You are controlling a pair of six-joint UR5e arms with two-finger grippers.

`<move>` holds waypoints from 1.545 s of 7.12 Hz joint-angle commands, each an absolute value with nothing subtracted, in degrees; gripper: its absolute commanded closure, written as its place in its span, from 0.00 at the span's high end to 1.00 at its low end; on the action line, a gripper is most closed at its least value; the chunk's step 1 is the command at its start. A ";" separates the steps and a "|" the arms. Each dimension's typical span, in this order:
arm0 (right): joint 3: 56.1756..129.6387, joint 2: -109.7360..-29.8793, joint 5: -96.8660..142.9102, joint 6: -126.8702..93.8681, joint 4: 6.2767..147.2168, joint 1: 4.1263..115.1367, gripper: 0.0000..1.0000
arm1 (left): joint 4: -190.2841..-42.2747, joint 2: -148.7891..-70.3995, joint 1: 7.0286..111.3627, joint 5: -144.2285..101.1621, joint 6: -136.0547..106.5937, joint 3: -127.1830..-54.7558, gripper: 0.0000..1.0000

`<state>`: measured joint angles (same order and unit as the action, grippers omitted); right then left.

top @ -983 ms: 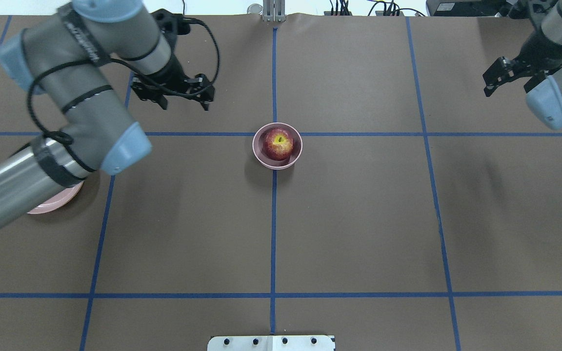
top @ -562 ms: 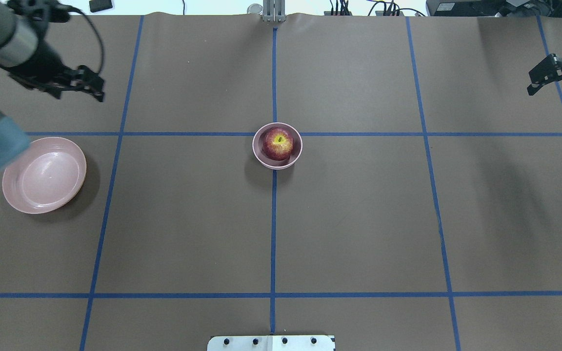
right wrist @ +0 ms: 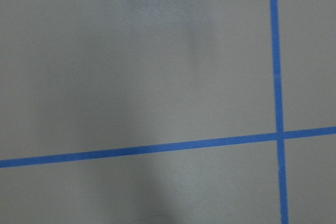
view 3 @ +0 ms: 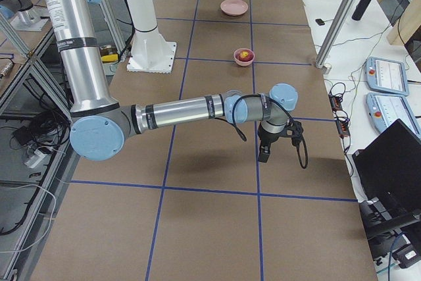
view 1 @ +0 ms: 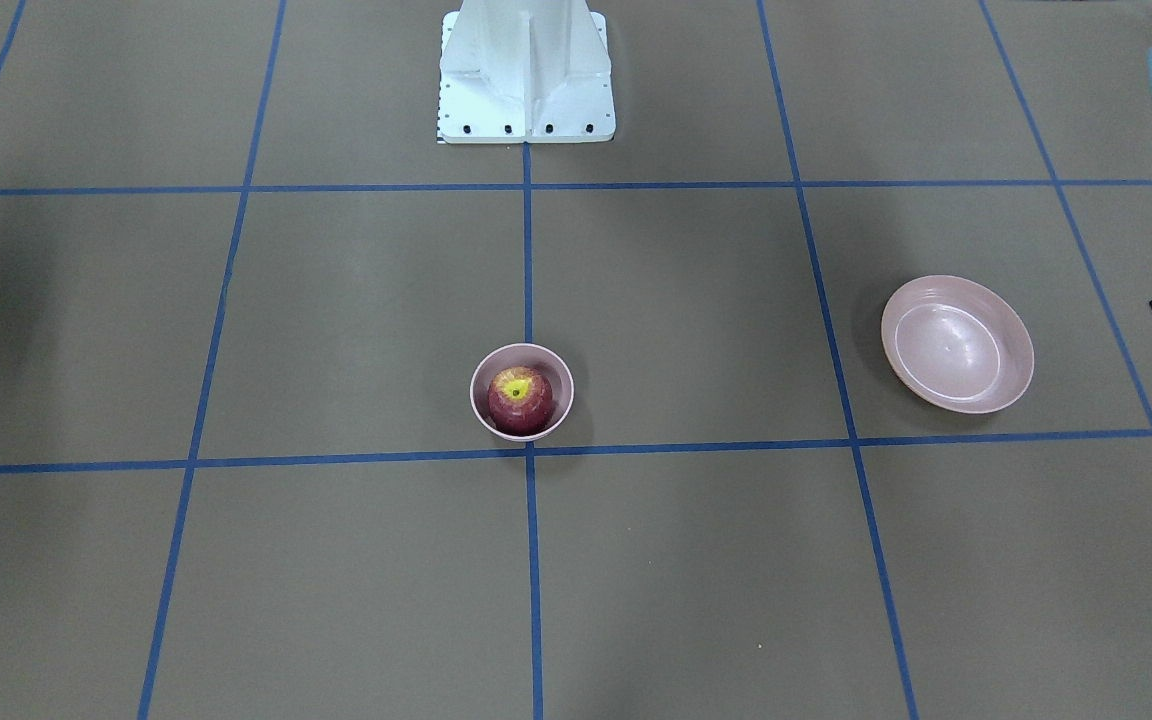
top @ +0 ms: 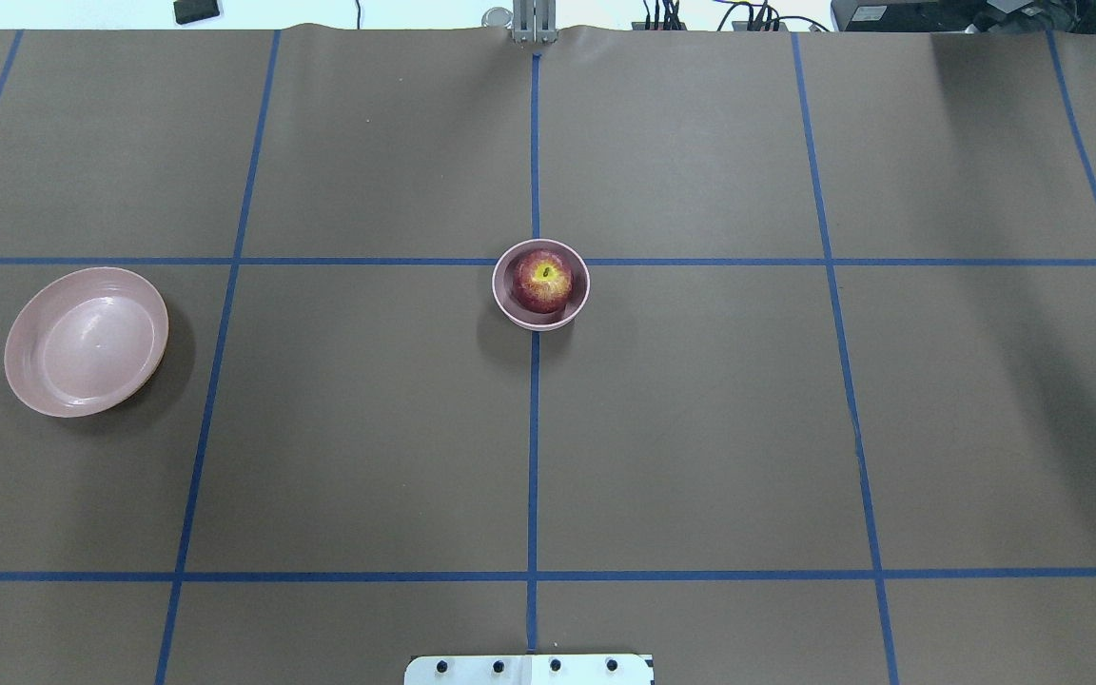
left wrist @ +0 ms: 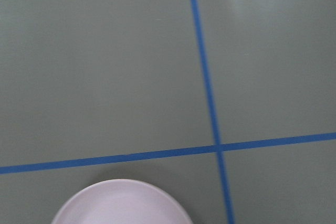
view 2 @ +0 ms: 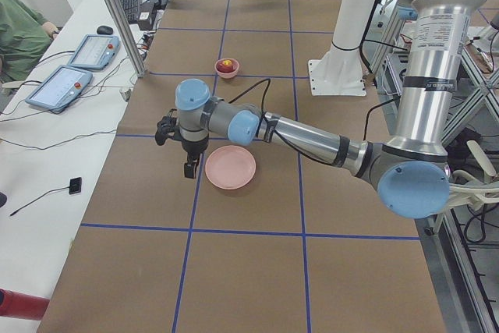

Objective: Move apple from plate to bowl

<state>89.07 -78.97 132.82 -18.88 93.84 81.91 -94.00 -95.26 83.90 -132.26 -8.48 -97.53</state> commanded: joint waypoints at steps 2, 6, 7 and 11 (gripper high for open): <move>89.56 -84.01 133.24 -7.32 93.87 87.62 1.00 | -94.48 -92.83 91.23 -132.63 4.92 -86.34 0.98; 90.08 -86.30 133.15 -7.21 94.75 88.94 1.00 | -95.45 -90.87 91.14 -132.45 3.96 -86.39 0.98; 90.17 -86.92 133.15 -7.21 94.75 89.03 1.00 | -95.36 -91.14 91.14 -132.54 1.78 -87.01 0.98; 90.79 -88.42 133.07 -7.21 94.57 89.21 1.00 | -95.36 -90.70 91.06 -134.30 -1.67 -88.24 0.98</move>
<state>90.66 -88.30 133.14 -7.21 94.59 89.18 -95.36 -90.68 91.12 -133.82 -1.48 -88.23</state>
